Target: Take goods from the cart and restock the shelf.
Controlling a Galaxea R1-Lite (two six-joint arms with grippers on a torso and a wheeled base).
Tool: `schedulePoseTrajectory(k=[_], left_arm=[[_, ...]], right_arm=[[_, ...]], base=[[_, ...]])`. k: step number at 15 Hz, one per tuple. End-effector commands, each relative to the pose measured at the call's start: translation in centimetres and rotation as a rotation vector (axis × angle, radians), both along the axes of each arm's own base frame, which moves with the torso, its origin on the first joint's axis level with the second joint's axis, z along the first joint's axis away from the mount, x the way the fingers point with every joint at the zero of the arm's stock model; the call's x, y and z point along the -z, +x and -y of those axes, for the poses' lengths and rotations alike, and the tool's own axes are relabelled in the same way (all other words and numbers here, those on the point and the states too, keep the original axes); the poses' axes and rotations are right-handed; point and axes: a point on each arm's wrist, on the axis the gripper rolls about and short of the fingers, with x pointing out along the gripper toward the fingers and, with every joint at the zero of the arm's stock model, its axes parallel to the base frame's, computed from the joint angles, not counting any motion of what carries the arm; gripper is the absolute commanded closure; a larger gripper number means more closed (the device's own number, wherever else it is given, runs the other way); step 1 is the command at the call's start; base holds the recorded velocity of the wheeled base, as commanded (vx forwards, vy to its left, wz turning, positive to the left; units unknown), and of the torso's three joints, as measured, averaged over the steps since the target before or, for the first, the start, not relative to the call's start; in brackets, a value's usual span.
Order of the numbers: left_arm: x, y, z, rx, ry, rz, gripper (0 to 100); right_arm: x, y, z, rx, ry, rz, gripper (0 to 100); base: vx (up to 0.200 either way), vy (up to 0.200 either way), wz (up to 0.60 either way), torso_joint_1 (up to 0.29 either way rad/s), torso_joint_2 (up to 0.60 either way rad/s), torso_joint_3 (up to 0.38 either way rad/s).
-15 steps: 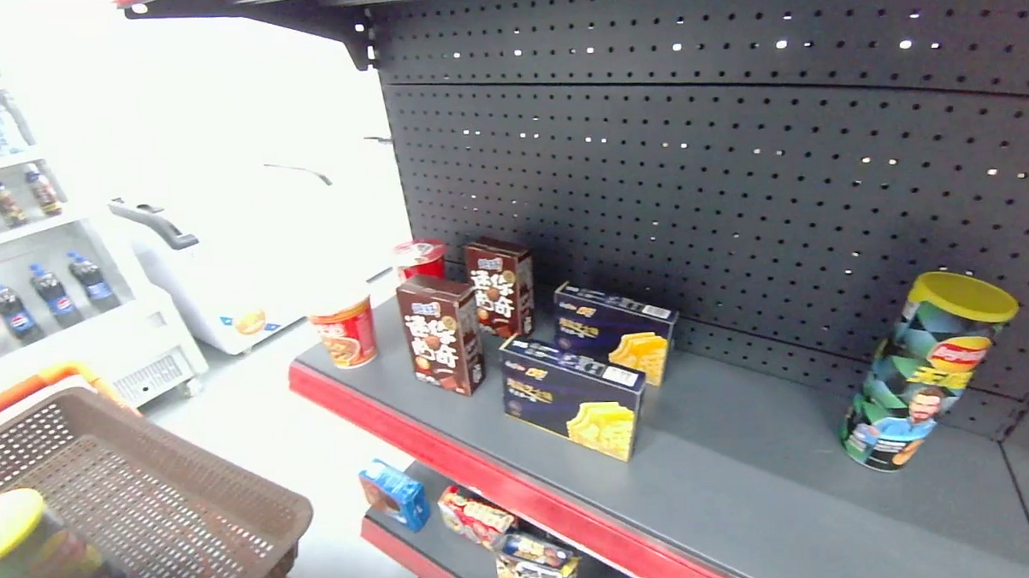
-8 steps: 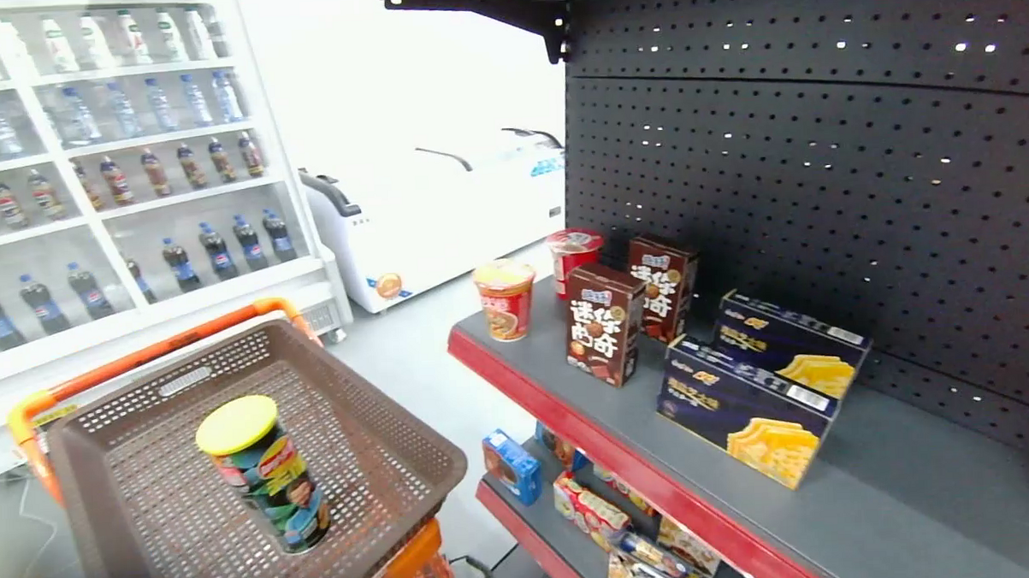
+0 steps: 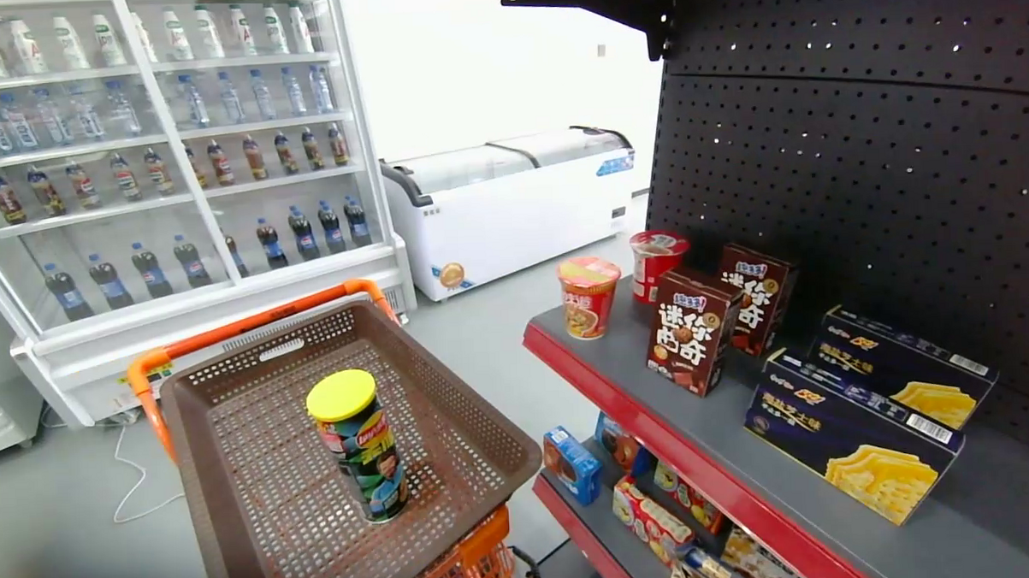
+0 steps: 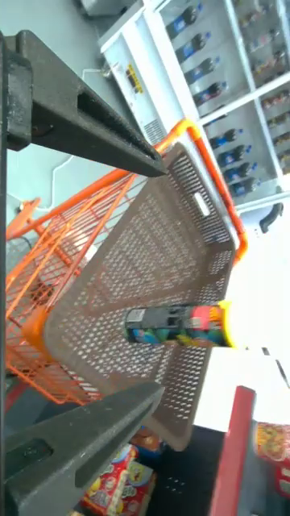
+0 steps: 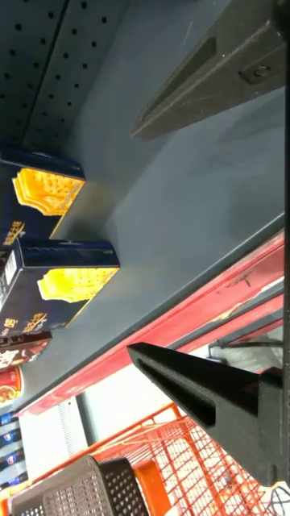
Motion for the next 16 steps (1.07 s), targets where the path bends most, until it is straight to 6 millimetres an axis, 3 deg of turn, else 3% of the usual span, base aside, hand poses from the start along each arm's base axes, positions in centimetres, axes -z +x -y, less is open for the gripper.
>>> schedulePoseTrajectory(k=[1,3,4,6,9,16], left_arm=[[-8.8,5.5,0.0,0.002,0.026,-0.182,0],[-10.5,7.8,0.2,0.067,0.017,-0.226,0],[-10.5,7.8,0.2,0.067,0.017,-0.226,0],[-9.4,10.1,0.4,0.081,-0.058,-0.363,0],[-5.5,13.8,0.8,0.214,-0.121,-0.508,0],[0.3,22.0,1.2,0.209,-0.138,-0.689,0]], right_arm=[[0.0,0.0,0.0,-0.001,0.0,-0.001,0],[0.0,0.0,0.0,-0.001,0.0,-0.001,0],[0.0,0.0,0.0,-0.001,0.0,-0.001,0],[0.0,0.0,0.0,-0.001,0.0,-0.001,0],[0.0,0.0,0.0,-0.001,0.0,-0.001,0],[0.0,0.0,0.0,-0.001,0.0,-0.001,0]], base=[[0.0,0.0,0.0,0.0,0.0,0.0],[0.0,0.0,0.0,0.0,0.0,0.0],[0.0,0.0,0.0,0.0,0.0,0.0],[0.0,0.0,0.0,0.0,0.0,0.0],[0.0,0.0,0.0,0.0,0.0,0.0],[0.0,0.0,0.0,0.0,0.0,0.0]])
